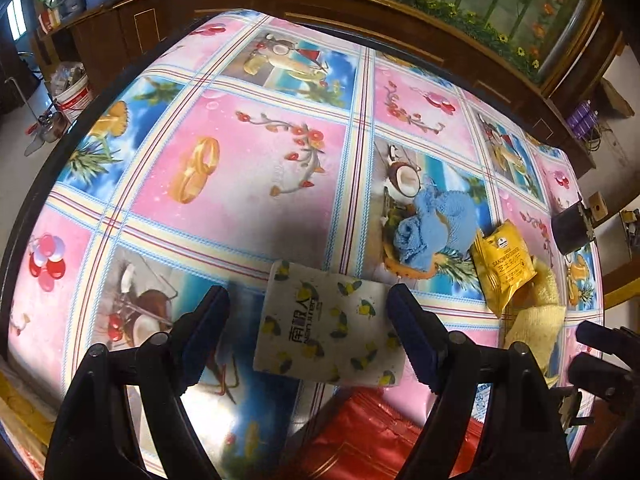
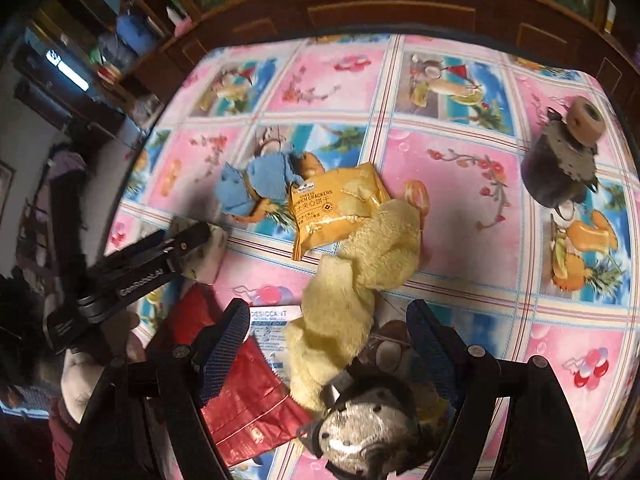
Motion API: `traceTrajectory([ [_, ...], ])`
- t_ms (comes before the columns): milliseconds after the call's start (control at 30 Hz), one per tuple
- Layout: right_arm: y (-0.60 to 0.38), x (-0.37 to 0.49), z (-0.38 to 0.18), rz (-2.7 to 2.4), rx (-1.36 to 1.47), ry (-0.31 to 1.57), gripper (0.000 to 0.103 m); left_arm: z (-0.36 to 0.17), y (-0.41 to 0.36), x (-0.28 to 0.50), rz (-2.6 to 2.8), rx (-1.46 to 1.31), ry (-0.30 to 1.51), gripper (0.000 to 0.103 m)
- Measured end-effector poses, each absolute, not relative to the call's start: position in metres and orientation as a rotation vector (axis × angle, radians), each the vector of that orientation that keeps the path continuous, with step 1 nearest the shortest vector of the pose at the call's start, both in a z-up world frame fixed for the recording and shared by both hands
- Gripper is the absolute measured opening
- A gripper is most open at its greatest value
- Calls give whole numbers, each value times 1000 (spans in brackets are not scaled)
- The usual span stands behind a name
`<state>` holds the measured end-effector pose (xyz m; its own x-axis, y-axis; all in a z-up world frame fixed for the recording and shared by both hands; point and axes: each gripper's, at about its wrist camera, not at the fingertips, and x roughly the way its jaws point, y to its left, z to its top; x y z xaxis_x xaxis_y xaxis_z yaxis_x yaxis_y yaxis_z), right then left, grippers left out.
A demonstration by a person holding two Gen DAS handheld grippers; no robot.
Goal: Organize soft objects
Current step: 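Grasp the lemon-print tissue pack with left gripper while right gripper grasps the fluffy yellow cloth, then carry the tissue pack with left gripper while right gripper carries the yellow cloth to the tray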
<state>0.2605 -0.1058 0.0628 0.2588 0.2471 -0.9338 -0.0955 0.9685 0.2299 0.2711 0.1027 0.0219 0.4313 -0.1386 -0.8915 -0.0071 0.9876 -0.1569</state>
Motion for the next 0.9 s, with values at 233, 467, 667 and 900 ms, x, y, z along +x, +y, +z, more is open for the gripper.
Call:
traceTrajectory([
  [233,-88,279,41,209,29,1413,82,20,94,272,-116,-105,1122,85],
  [467,-78,283,21,197,-46,1483,46,16,66,260,-148,103,1087,37],
  [667,-79,270,33,206,-54,1412,43,30,83,256,-196,-63,1049,26],
  [900,-83,253,68,215,-23,1319,43,53,100,233,-207,-133,1000,26],
])
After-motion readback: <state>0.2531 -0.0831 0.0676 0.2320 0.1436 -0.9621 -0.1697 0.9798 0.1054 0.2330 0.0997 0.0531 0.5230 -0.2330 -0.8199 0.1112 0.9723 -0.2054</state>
